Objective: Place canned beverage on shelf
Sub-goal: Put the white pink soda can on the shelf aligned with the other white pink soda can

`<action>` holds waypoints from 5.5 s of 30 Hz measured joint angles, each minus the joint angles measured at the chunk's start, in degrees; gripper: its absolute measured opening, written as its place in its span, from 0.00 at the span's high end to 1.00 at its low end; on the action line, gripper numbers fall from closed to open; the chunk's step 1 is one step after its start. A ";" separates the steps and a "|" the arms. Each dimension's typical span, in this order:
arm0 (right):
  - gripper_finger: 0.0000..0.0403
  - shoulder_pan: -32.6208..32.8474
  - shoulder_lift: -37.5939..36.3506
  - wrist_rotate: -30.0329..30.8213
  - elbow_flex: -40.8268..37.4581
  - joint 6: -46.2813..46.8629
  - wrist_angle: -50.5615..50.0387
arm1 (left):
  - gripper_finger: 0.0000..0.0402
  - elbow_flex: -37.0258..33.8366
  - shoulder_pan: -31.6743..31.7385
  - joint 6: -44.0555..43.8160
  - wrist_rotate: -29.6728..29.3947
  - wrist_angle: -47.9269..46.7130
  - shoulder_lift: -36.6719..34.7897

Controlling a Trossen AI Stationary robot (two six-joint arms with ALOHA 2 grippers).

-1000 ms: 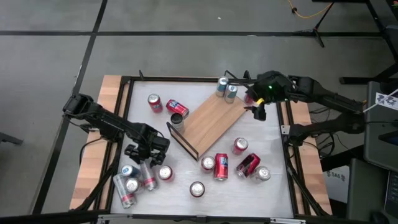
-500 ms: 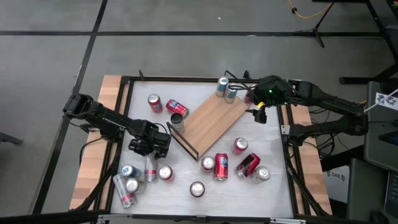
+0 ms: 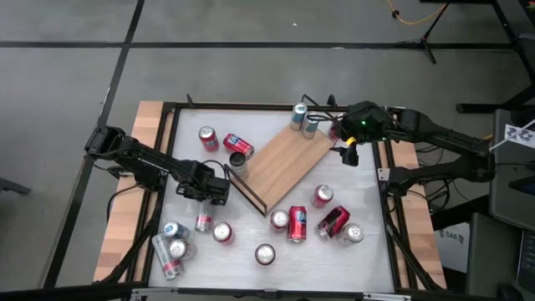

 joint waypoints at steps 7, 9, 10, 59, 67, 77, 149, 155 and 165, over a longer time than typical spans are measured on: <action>0.20 0.00 0.00 0.00 0.00 -0.02 -0.04 | 0.33 -5.17 -0.70 -0.28 0.64 6.16 0.11; 0.20 0.00 0.00 0.00 0.00 -0.02 -0.04 | 0.36 -5.29 -0.70 -0.50 1.14 6.35 0.00; 0.20 0.00 0.00 0.00 0.00 -0.02 -0.04 | 0.37 -5.29 -0.68 -0.39 1.23 6.62 0.00; 0.20 0.03 2.56 -18.25 0.07 -0.23 26.04 | 0.40 -3.39 -5.84 32.66 -8.85 38.69 -31.74; 0.20 0.04 7.69 -24.02 0.07 -0.22 31.84 | 0.40 -3.39 -3.91 41.41 -9.47 55.52 -31.52; 0.20 0.01 11.93 -23.04 0.07 -0.22 31.89 | 0.40 -3.32 3.86 59.23 -9.60 71.56 -29.37; 0.20 0.00 11.74 -8.55 0.04 0.22 23.72 | 0.39 19.00 30.99 101.73 25.46 69.16 20.37; 0.20 0.00 11.74 -8.55 0.04 0.22 23.72 | 0.39 19.00 31.83 98.77 26.57 70.19 20.37; 0.20 0.00 11.74 -8.55 0.04 0.22 23.72 | 0.38 19.00 37.75 95.99 40.18 78.12 20.35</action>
